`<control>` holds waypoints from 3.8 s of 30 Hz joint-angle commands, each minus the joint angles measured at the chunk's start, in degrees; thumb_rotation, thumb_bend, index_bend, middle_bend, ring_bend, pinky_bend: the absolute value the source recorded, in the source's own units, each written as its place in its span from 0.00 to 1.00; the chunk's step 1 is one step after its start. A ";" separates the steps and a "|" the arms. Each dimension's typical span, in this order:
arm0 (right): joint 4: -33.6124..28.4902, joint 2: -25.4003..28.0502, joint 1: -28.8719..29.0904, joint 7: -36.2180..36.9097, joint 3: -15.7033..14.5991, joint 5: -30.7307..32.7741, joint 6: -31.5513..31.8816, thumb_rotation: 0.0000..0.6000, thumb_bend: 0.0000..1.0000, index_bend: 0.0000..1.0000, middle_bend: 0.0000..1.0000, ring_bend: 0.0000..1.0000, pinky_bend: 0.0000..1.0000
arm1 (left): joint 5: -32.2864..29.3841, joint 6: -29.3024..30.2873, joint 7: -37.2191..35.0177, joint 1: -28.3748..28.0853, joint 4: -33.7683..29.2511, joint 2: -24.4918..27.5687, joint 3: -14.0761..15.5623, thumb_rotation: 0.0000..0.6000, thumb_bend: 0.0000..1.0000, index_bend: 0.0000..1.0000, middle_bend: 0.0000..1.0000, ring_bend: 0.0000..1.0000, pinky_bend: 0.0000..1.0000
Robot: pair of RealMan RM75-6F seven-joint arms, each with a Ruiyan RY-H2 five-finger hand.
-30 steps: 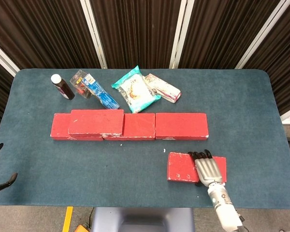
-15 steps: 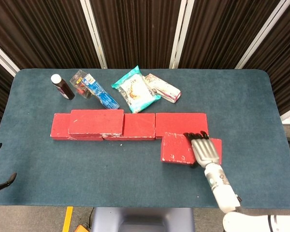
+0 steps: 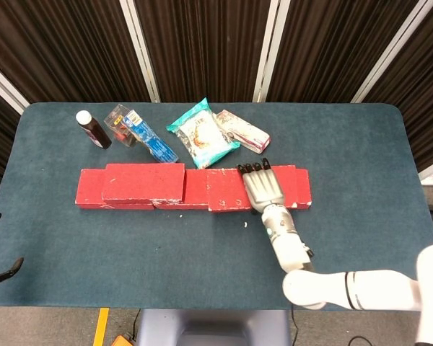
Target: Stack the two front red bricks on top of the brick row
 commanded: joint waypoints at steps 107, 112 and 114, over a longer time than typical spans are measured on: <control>25.55 -17.31 13.03 -1.13 5.14 12.60 -3.23 1.00 0.01 0.29 0.22 0.07 0.00 | -0.89 -0.47 -4.24 1.62 -0.71 2.20 -0.76 1.00 0.23 0.00 0.00 0.00 0.01; 25.84 -17.42 13.04 -1.13 5.33 12.60 -3.23 1.00 0.00 0.28 0.20 0.04 0.00 | -0.93 -0.47 -4.15 1.62 -0.73 2.18 -0.80 1.00 0.23 0.00 0.00 0.00 0.01; 25.82 -17.43 13.02 -1.14 5.38 12.64 -3.27 1.00 0.00 0.28 0.19 0.03 0.00 | -0.99 -0.52 -4.12 1.62 -0.76 2.19 -0.81 1.00 0.23 0.00 0.00 0.00 0.01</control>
